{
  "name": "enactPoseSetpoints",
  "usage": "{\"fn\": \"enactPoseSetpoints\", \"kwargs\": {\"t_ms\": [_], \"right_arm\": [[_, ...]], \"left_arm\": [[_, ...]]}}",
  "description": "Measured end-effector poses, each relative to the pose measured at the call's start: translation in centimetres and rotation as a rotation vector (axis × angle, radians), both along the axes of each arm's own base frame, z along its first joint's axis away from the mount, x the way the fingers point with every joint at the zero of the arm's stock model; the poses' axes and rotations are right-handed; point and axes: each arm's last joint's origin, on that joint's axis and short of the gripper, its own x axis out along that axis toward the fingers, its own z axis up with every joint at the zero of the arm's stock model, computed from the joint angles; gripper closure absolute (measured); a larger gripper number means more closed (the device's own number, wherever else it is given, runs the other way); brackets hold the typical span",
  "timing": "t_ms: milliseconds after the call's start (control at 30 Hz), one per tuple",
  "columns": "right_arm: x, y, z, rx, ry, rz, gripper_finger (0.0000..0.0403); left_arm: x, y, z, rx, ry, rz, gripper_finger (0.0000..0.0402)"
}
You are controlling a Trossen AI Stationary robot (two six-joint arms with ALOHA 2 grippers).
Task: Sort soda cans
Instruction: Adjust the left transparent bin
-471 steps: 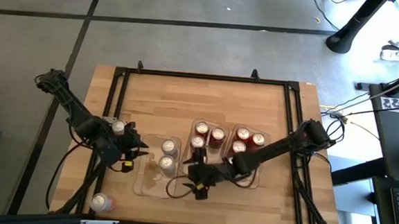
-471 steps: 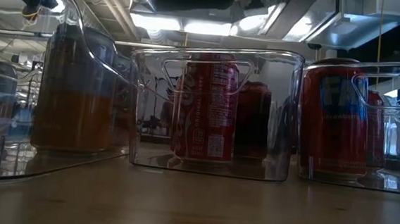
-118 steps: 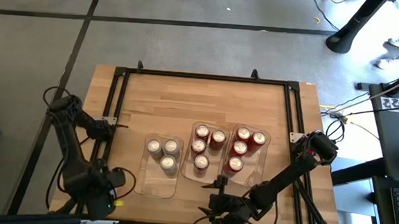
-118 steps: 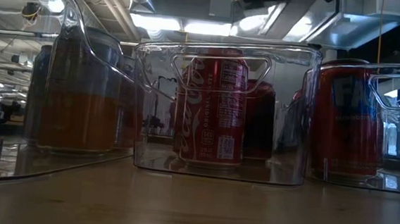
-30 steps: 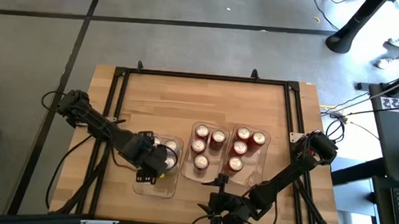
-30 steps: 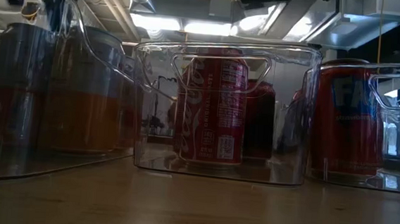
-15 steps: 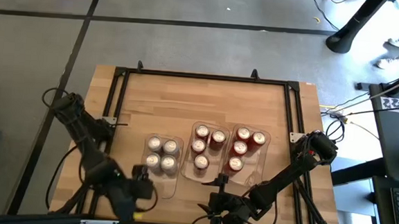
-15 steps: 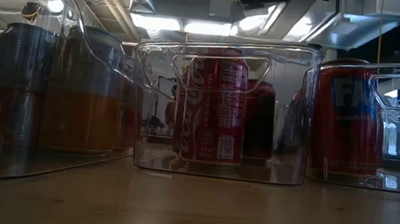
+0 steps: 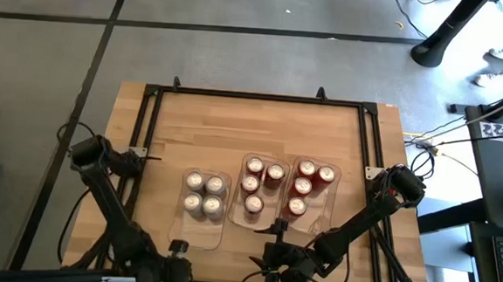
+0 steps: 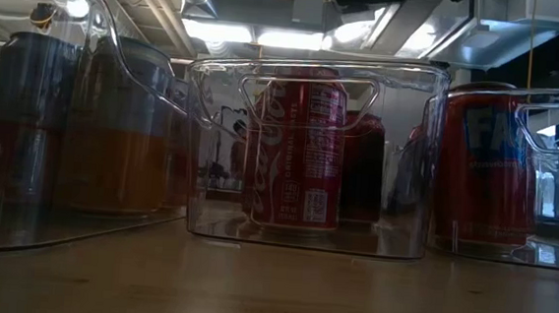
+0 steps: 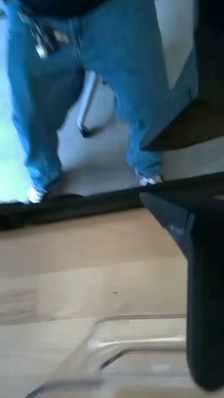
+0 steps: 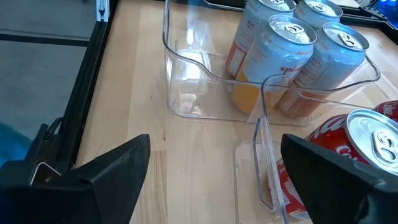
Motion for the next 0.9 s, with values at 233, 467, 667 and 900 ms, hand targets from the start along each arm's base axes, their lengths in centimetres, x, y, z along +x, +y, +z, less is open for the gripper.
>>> {"fn": "enactPoseSetpoints", "kwargs": {"t_ms": [233, 467, 667, 900], "right_arm": [[0.0, 0.0, 0.0, 0.000, 0.000, 0.000, 0.0043], [0.0, 0.0, 0.0, -0.001, 0.001, 0.000, 0.0042], [0.0, 0.0, 0.0, -0.001, 0.001, 0.001, 0.0042], [0.0, 0.0, 0.0, -0.002, 0.001, 0.000, 0.0043]], "left_arm": [[1.7, 0.1, -3.5, 0.118, 0.030, 0.061, 0.0370], [2.9, 2.1, -3.9, 0.255, 0.019, 0.124, 0.0397], [3.7, 3.8, -4.8, 0.297, 0.032, 0.147, 0.0401], [4.3, 5.5, -5.3, 0.348, 0.046, 0.176, 0.0400]]}}
